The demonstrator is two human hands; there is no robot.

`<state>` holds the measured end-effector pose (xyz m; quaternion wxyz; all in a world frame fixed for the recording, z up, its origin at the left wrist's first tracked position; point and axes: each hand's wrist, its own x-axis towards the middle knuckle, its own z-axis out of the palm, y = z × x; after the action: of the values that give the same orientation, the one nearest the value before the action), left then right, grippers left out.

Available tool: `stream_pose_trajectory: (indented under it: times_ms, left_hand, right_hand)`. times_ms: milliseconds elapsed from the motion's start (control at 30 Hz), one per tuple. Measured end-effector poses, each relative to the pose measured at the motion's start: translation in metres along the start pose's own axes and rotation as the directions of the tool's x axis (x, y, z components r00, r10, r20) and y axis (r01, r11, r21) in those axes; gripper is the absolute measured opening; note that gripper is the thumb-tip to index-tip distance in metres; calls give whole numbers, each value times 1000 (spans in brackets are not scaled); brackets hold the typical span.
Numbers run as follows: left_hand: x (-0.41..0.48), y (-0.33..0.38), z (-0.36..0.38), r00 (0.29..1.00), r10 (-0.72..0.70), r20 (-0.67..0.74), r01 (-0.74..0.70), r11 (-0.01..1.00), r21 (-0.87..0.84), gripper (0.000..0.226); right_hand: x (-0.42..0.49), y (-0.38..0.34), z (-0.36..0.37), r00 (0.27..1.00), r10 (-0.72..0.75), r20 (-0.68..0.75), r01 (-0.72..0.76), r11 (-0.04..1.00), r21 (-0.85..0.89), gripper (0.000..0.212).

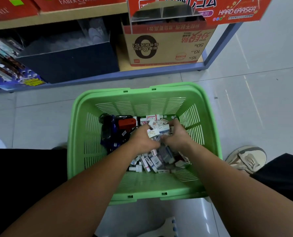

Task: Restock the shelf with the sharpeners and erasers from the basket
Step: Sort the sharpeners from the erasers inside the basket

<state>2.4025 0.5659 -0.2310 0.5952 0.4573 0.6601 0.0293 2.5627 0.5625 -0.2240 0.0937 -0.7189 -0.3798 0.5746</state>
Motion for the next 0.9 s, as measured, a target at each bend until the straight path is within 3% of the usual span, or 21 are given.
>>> stream_pose_trajectory:
  times_ms: [133,200,333,433,567,633,700,800,900]
  left_hand:
    - [-4,22,-1,995,75,-63,-78,995,-58,44]
    - [-3,40,-4,990,109,-87,-118,987,-110,41]
    - [2,62,-17,983,130,132,-94,964,-247,49]
    - [-1,58,-27,969,119,214,-32,928,-371,79]
    - [-14,41,-33,981,161,107,-144,977,-156,92]
    - [-16,24,-32,985,153,76,-143,982,-119,81]
    - [-12,4,-34,992,123,-20,-124,988,-96,55]
    - [-7,-29,-40,995,61,-78,-53,993,108,22]
    - [-14,-52,-41,999,45,-3,-41,924,380,27]
  right_hand:
    - [-11,-6,-4,973,-153,-171,168,982,81,50]
    - [-22,-12,-5,953,-201,-226,237,961,144,58]
    - [-46,-25,-13,920,-262,-290,319,933,168,65]
    - [-54,-23,-19,893,-306,-329,335,942,32,50]
    - [-55,-7,-10,925,-270,-266,253,962,-99,24]
    - [-54,-2,-4,968,-214,-133,188,965,-185,23]
    - [-55,0,0,986,-165,-30,150,948,-281,28]
    - [-54,-2,7,968,-251,12,219,817,-534,23]
    - [-48,-7,19,944,-300,136,313,695,-647,28]
